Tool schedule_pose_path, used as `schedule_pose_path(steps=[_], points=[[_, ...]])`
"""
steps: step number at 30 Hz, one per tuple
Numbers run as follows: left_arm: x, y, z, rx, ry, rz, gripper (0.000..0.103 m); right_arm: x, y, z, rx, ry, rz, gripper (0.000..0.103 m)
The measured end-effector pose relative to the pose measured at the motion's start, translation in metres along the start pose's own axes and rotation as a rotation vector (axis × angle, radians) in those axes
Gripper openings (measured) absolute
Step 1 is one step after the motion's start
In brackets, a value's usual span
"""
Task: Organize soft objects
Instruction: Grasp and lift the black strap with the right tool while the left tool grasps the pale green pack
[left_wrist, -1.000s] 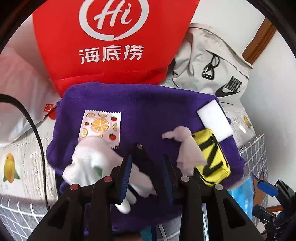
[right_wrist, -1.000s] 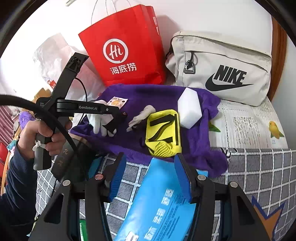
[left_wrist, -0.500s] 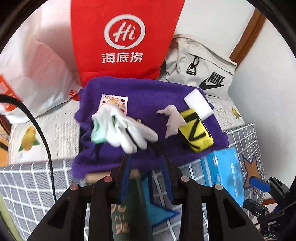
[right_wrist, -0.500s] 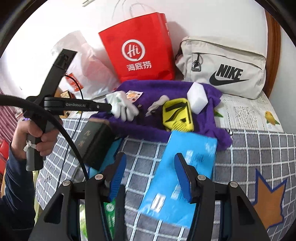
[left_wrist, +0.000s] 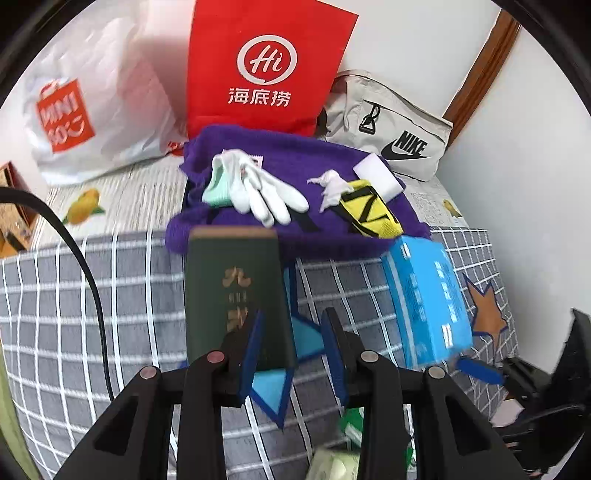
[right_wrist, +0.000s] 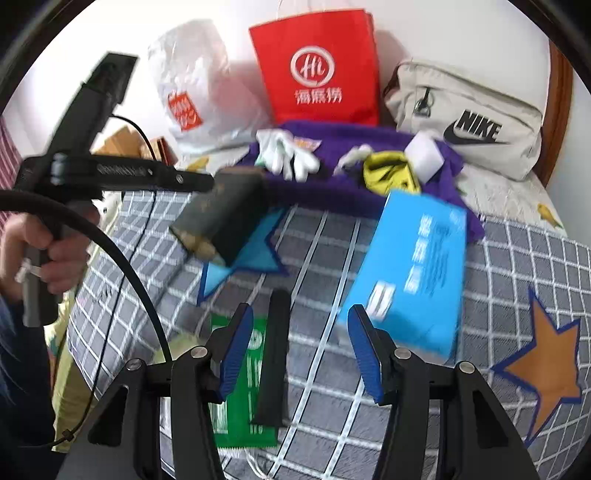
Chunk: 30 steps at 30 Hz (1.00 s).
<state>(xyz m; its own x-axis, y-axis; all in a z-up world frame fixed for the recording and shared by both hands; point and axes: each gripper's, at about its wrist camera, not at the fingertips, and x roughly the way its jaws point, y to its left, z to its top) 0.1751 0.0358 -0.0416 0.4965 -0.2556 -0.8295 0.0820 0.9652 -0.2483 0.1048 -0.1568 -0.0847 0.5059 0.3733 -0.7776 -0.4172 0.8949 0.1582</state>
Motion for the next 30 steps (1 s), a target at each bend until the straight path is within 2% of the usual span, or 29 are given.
schedule_pose_path(steps=[6, 10, 13, 14, 15, 19, 24, 27, 30], points=[[-0.006, 0.003, -0.034, -0.024, -0.013, -0.005, 0.031, 0.027, 0.011, -0.030, -0.009, 0.077, 0.033, 0.045], [-0.004, 0.007, -0.050, -0.044, -0.011, -0.025, 0.031, 0.048, 0.019, -0.043, -0.029, 0.131, 0.012, 0.044], [-0.005, 0.009, -0.060, -0.043, -0.011, -0.023, 0.031, 0.057, 0.027, -0.046, -0.046, 0.130, -0.006, 0.040], [-0.006, 0.010, -0.062, -0.040, -0.013, -0.020, 0.031, 0.058, 0.029, -0.045, -0.059, 0.109, -0.023, 0.033], [-0.007, 0.011, -0.064, -0.041, -0.014, -0.017, 0.031, 0.059, 0.030, -0.046, -0.067, 0.102, -0.031, 0.021], [-0.012, 0.017, -0.067, -0.049, -0.024, -0.021, 0.031, 0.064, 0.029, -0.045, -0.077, 0.090, -0.017, 0.021], [-0.014, 0.018, -0.071, -0.044, -0.033, -0.045, 0.031, 0.049, 0.026, -0.047, -0.102, 0.110, -0.099, 0.021], [-0.014, 0.015, -0.074, -0.036, -0.035, -0.061, 0.031, 0.050, 0.021, -0.054, -0.100, 0.145, -0.115, 0.021], [-0.015, 0.012, -0.078, -0.024, -0.033, -0.075, 0.031, 0.051, 0.019, -0.056, -0.089, 0.142, -0.117, 0.024]])
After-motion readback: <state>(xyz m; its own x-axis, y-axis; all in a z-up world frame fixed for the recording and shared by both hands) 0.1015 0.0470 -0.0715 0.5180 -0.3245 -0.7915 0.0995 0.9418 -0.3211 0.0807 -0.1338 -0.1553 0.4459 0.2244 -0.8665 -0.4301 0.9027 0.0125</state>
